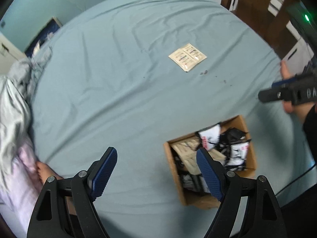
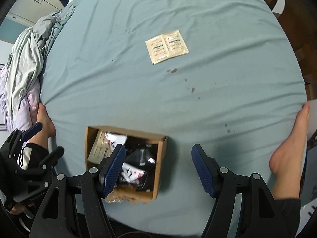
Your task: Organize snacks
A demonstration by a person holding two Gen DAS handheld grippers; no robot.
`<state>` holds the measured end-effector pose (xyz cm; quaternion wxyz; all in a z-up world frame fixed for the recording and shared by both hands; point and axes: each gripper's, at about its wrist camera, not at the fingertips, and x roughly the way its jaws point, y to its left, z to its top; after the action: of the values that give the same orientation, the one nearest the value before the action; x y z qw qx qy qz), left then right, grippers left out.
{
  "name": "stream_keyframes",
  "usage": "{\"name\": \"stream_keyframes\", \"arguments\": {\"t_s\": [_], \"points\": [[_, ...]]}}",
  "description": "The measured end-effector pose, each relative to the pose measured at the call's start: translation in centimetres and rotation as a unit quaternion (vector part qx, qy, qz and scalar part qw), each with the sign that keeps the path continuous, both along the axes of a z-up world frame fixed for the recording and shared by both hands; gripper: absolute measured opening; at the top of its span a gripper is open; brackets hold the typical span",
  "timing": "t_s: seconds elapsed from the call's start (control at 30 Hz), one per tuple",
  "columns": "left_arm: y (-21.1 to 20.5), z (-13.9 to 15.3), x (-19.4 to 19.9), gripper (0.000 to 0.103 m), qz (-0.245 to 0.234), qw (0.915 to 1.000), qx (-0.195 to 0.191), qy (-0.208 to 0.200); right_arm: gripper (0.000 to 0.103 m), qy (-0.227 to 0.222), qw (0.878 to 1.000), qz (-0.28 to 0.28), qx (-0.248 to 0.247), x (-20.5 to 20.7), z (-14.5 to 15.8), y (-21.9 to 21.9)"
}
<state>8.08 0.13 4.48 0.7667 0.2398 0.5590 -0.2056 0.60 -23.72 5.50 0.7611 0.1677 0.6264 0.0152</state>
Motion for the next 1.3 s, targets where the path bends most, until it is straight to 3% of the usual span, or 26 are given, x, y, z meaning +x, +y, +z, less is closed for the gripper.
{"name": "stream_keyframes", "arguments": {"t_s": [0.1,0.3,0.43,0.63,0.77,0.87,0.97,1.03,1.07,1.17,1.23,1.27,1.3], "points": [[-0.3,-0.2,-0.1,0.085,-0.007,0.9992,0.027,-0.030,0.068,-0.027,0.999,0.026,0.011,0.4,-0.1,0.1],[-0.5,-0.7,0.3,0.085,-0.001,0.9999,0.015,-0.007,0.068,-0.055,0.997,0.040,-0.031,1.4,-0.8,0.7],[-0.7,-0.8,0.1,0.085,-0.017,0.9998,0.009,-0.001,0.068,-0.055,0.997,0.044,-0.016,2.9,-2.0,1.5],[-0.3,-1.6,0.1,0.085,-0.021,0.9995,0.006,0.022,0.068,-0.064,0.997,0.041,-0.028,7.6,-4.8,2.2],[1.0,-2.5,1.3,0.085,0.032,0.9953,-0.033,0.085,0.068,-0.077,0.994,0.034,-0.074,11.7,-7.4,2.2],[1.3,-2.8,1.7,0.085,0.047,0.9957,-0.035,0.071,0.068,-0.081,0.990,0.034,-0.113,14.7,-9.3,1.8],[1.2,-2.8,1.8,0.085,0.030,0.9972,-0.030,0.062,0.068,-0.065,0.990,0.030,-0.120,17.2,-11.8,1.2],[1.2,-2.7,1.8,0.085,0.022,0.9969,-0.037,0.066,0.079,-0.041,0.992,0.044,-0.107,18.4,-13.2,1.3],[1.2,-2.7,1.9,0.085,0.020,0.9962,-0.044,0.072,0.082,-0.054,0.991,0.050,-0.113,18.6,-13.2,1.6],[1.2,-3.0,1.9,0.085,0.018,0.9947,-0.053,0.087,0.084,-0.061,0.985,0.089,-0.135,19.2,-13.7,3.0],[1.1,-3.4,1.8,0.085,0.017,0.9947,-0.047,0.090,0.080,-0.062,0.984,0.096,-0.136,19.1,-13.8,3.4],[1.0,-3.5,1.7,0.085,0.017,0.9948,-0.042,0.091,0.069,-0.060,0.985,0.094,-0.128,18.9,-13.8,3.3],[1.1,-3.7,1.7,0.085,0.018,0.9949,-0.038,0.092,0.048,-0.060,0.986,0.092,-0.124,18.6,-13.6,3.3]]}}
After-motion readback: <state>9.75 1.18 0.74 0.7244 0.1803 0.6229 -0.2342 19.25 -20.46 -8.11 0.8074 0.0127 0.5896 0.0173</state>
